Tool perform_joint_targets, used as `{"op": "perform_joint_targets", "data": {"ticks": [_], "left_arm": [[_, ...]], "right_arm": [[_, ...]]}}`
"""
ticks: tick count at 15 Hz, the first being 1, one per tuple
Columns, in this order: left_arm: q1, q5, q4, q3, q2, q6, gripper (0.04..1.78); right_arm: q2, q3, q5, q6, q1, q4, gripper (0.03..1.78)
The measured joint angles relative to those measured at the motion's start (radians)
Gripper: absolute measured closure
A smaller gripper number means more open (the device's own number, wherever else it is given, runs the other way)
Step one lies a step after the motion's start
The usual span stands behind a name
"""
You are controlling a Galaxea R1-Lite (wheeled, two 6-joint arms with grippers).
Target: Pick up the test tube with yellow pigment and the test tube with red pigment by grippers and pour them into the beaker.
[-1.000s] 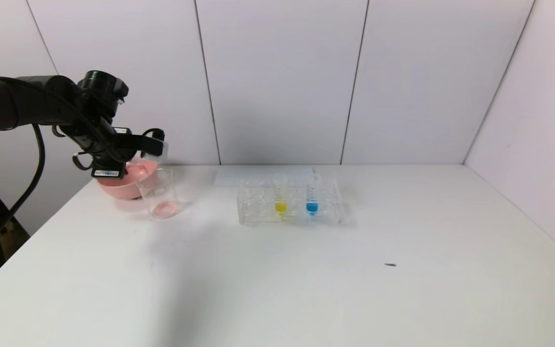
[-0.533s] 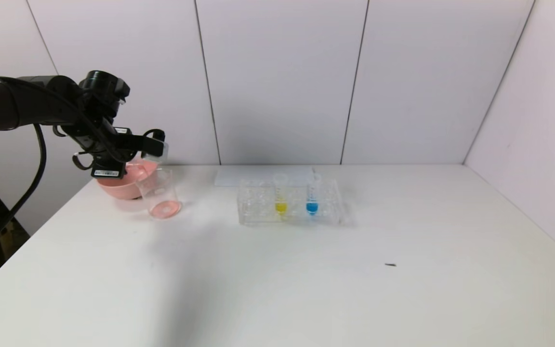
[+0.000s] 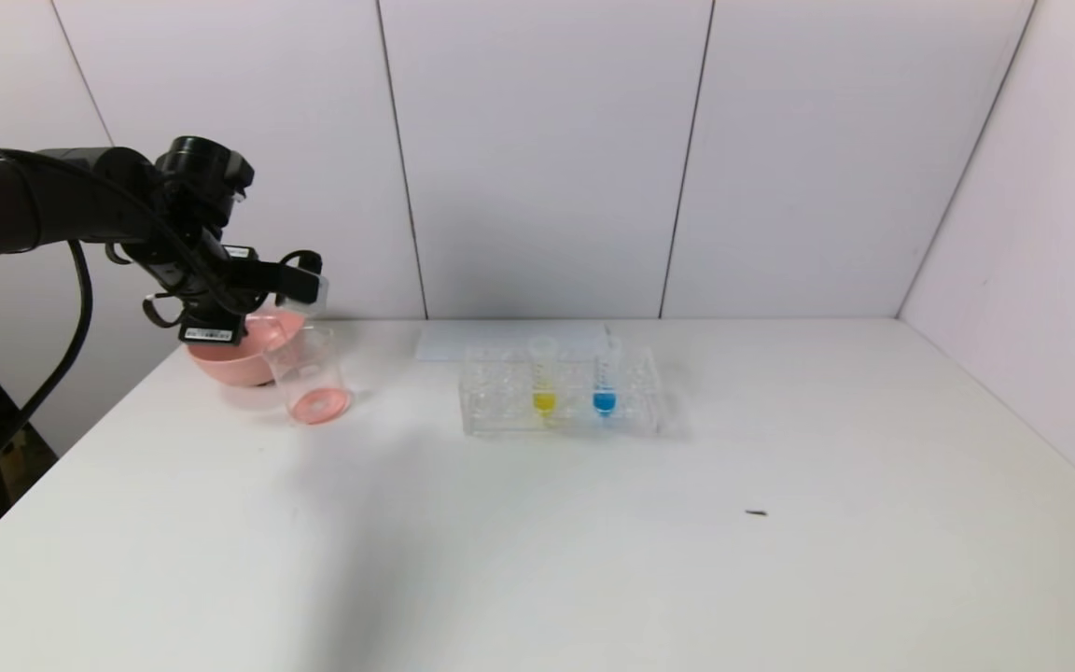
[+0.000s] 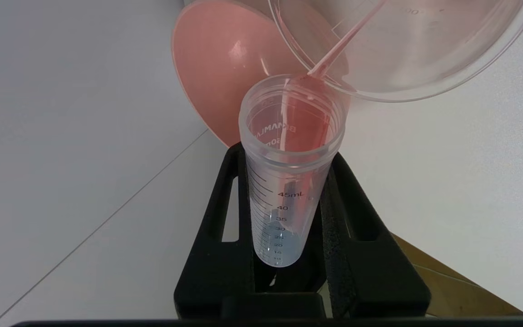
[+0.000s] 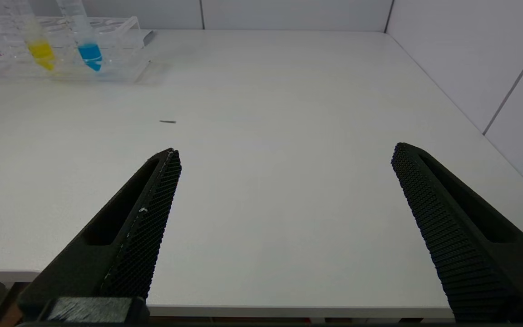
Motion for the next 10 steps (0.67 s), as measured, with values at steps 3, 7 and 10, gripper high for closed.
{"op": "perform_joint_targets", "data": {"ticks": [3, 7, 10], "left_arm": [[-0.003, 0.015, 0.0, 0.0, 0.0, -0.001, 1.37], [-0.005, 0.017, -0.001, 0.0, 0.0, 0.0, 1.37], [-0.009, 0.035, -0.003, 0.0, 0.0, 0.001, 1.37]], "right_arm": [[0.0, 0.0, 0.0, 0.0, 0.0, 0.0, 0.11], [0.0, 0.0, 0.0, 0.0, 0.0, 0.0, 0.11], [0.0, 0.0, 0.0, 0.0, 0.0, 0.0, 0.11]]}}
